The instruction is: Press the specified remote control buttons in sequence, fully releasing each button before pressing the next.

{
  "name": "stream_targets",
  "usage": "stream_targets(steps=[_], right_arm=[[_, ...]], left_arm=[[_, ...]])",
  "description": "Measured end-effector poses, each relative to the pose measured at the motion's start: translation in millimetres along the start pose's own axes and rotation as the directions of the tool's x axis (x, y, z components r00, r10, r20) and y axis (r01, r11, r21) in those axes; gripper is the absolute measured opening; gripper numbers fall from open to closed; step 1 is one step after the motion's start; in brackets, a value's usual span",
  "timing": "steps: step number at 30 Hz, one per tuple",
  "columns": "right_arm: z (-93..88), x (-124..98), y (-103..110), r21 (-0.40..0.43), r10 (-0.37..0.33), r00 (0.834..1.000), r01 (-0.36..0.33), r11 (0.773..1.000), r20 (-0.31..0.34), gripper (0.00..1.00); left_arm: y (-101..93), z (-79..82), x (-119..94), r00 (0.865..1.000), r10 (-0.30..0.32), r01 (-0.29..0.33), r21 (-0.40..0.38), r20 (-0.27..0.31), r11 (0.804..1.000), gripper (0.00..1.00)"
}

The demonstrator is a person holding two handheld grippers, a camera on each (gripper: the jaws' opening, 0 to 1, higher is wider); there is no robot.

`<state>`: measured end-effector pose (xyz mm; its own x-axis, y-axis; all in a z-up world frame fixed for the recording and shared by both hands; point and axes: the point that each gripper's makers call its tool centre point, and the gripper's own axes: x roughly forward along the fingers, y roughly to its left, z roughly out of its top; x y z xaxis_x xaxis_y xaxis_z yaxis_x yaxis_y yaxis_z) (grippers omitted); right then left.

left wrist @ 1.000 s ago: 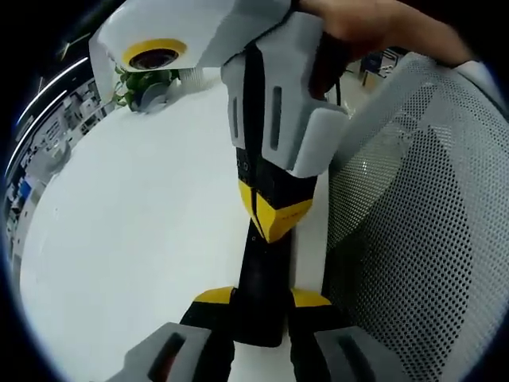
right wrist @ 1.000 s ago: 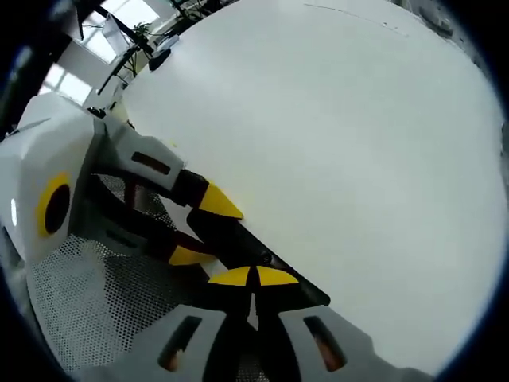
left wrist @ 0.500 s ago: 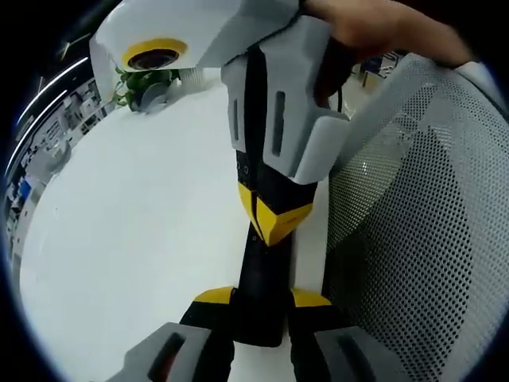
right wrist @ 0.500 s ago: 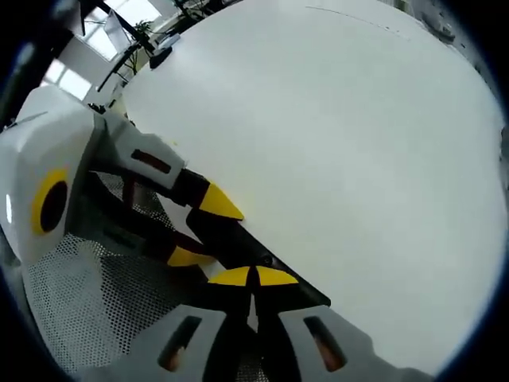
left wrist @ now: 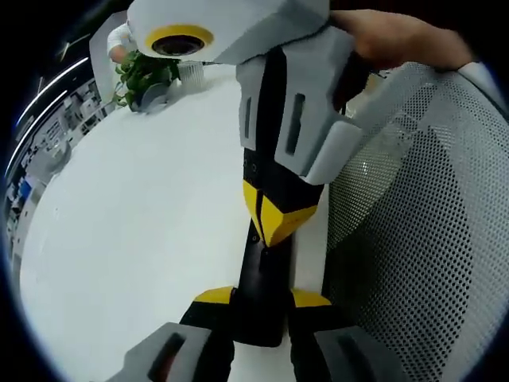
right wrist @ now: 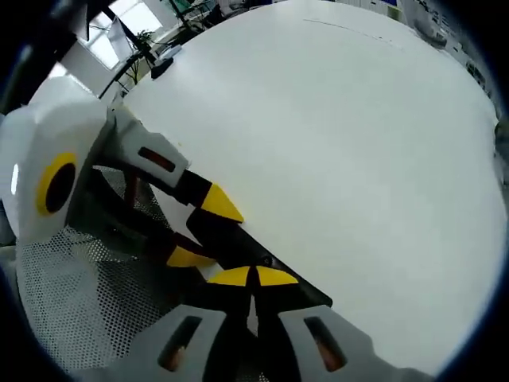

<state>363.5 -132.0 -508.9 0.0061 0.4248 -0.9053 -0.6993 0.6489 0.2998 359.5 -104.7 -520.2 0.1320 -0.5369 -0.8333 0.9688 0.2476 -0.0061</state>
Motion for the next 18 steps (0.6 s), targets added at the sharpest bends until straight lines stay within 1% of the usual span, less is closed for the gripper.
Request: stream_targets(steps=[14, 17, 18], right_arm=[[0.8, 1.2, 0.1, -0.029, -0.019, 1.0, 0.019, 0.999, -0.002, 0.0], [-0.4, 2.2, 1.1, -0.03, -0.01, 1.0, 0.009, 1.0, -0.012, 0.0], [-3.1, 2.1, 4.5, -0.021, 0.008, 1.0, -0.009, 1.0, -0.025, 0.0]], left_arm=[[0.8, -0.4, 0.8, 1.0, -0.001, 0.001, -0.005, 0.006, 1.0, 0.25], [0.7, -0.3, 0.9, 1.0, -0.002, 0.002, -0.005, 0.006, 1.0, 0.25], [0.7, -0.2, 0.9, 1.0, -0.002, 0.002, -0.005, 0.006, 1.0, 0.25]])
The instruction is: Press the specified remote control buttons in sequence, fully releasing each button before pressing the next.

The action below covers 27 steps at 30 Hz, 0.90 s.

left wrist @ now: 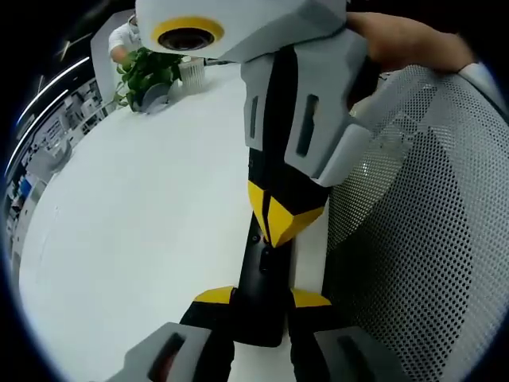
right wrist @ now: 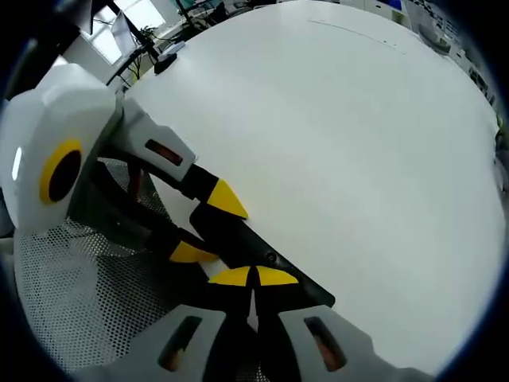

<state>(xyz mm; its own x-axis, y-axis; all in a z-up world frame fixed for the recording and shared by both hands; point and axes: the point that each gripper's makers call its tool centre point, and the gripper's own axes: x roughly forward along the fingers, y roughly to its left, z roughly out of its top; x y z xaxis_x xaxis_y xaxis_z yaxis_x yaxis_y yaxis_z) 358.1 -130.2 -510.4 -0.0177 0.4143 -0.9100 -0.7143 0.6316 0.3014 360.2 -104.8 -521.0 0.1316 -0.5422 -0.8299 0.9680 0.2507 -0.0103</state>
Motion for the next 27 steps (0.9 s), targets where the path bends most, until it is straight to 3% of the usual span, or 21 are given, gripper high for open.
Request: stream_targets(steps=[27], right_arm=[[-7.7, 2.4, 7.6, -0.052, 0.002, 0.999, -0.004, 0.999, -0.039, 0.0]], left_arm=[[-0.6, 0.5, -0.7, 1.0, 0.0, 0.0, 0.001, 0.0, 1.0, 0.25]])
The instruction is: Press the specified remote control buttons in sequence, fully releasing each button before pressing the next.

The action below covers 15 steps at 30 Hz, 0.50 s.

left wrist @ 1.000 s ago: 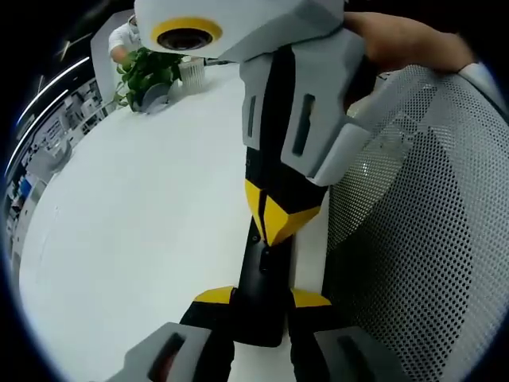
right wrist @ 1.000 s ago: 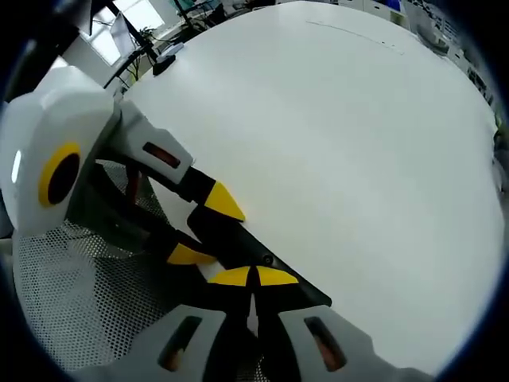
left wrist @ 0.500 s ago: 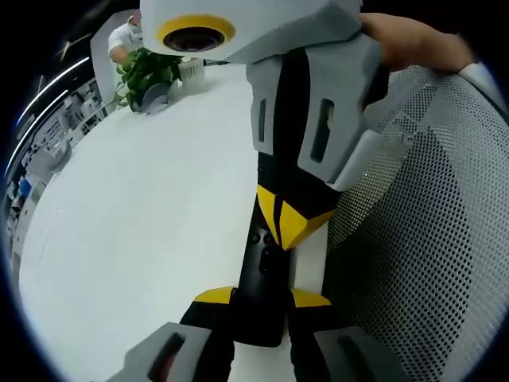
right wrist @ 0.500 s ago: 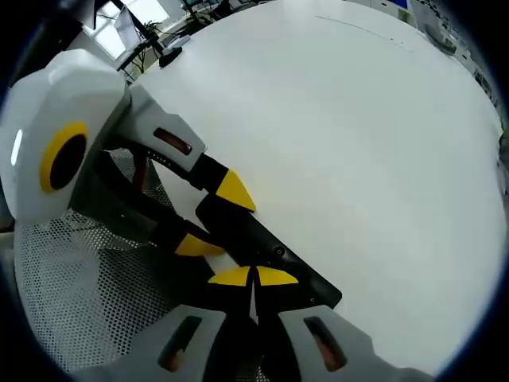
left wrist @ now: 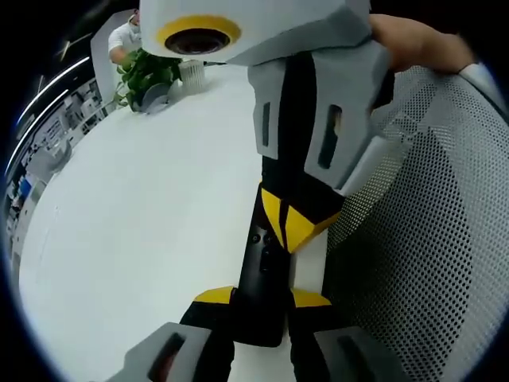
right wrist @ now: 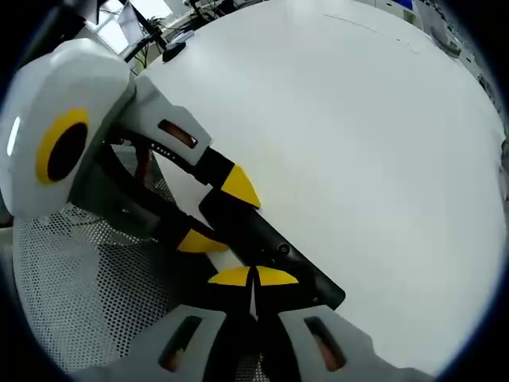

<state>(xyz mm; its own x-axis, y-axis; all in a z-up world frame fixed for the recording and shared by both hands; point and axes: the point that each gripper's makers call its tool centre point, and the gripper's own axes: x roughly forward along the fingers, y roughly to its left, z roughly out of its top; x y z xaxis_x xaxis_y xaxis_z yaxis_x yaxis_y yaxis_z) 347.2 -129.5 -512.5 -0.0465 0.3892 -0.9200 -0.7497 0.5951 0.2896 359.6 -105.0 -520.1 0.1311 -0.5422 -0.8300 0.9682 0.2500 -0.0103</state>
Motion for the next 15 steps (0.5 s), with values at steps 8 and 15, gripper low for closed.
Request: stream_targets(steps=[8, 15], right_arm=[[0.6, 2.2, -1.0, -0.009, -0.003, 1.0, 0.003, 1.0, -0.019, 0.0], [0.4, 2.1, -1.4, -0.008, -0.001, 1.0, 0.0, 1.0, -0.013, 0.0]], left_arm=[[-0.1, -0.1, 0.1, 1.0, 0.0, 0.0, -0.001, 0.0, 1.0, 0.25], [0.1, -0.1, 0.3, 1.0, 0.001, -0.001, 0.006, 0.001, 1.0, 0.25]])
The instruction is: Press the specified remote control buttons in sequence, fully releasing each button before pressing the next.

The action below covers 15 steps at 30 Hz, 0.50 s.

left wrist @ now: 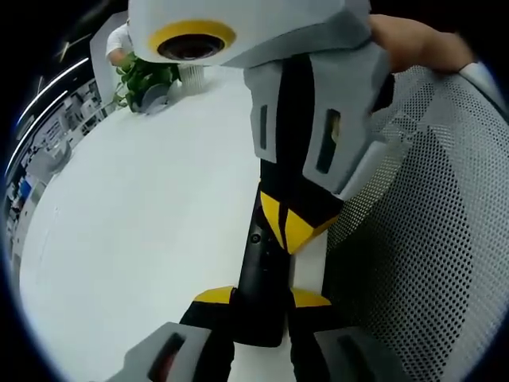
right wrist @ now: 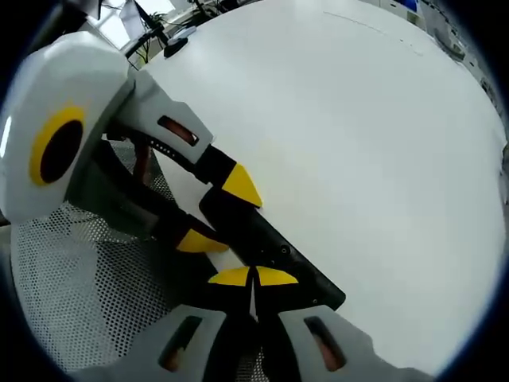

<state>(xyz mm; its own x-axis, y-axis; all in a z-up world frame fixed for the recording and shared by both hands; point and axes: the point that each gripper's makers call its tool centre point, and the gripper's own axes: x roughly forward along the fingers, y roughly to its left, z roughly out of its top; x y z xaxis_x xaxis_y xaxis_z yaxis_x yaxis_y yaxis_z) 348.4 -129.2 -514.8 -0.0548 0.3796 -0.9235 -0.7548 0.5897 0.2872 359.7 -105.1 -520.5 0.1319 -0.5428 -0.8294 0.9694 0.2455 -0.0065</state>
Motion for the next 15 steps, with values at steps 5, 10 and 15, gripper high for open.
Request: stream_targets(steps=[5, 10, 15], right_arm=[[2.4, 3.2, -4.8, 0.025, 0.014, 1.0, -0.014, 1.0, 0.008, 0.0], [2.5, 2.1, -4.4, 0.036, 0.022, 1.0, -0.022, 0.999, 0.013, 0.0], [6.2, 0.0, -3.1, 0.051, 0.03, 0.999, -0.032, 0.998, 0.039, 0.0]], left_arm=[[-0.1, 0.3, -0.3, 1.0, -0.001, 0.001, 0.003, 0.005, 1.0, 0.25], [0.4, 0.1, 0.3, 1.0, -0.001, 0.001, 0.002, 0.005, 1.0, 0.24], [0.4, 0.3, 0.1, 1.0, -0.001, 0.001, 0.004, 0.007, 1.0, 0.24]])
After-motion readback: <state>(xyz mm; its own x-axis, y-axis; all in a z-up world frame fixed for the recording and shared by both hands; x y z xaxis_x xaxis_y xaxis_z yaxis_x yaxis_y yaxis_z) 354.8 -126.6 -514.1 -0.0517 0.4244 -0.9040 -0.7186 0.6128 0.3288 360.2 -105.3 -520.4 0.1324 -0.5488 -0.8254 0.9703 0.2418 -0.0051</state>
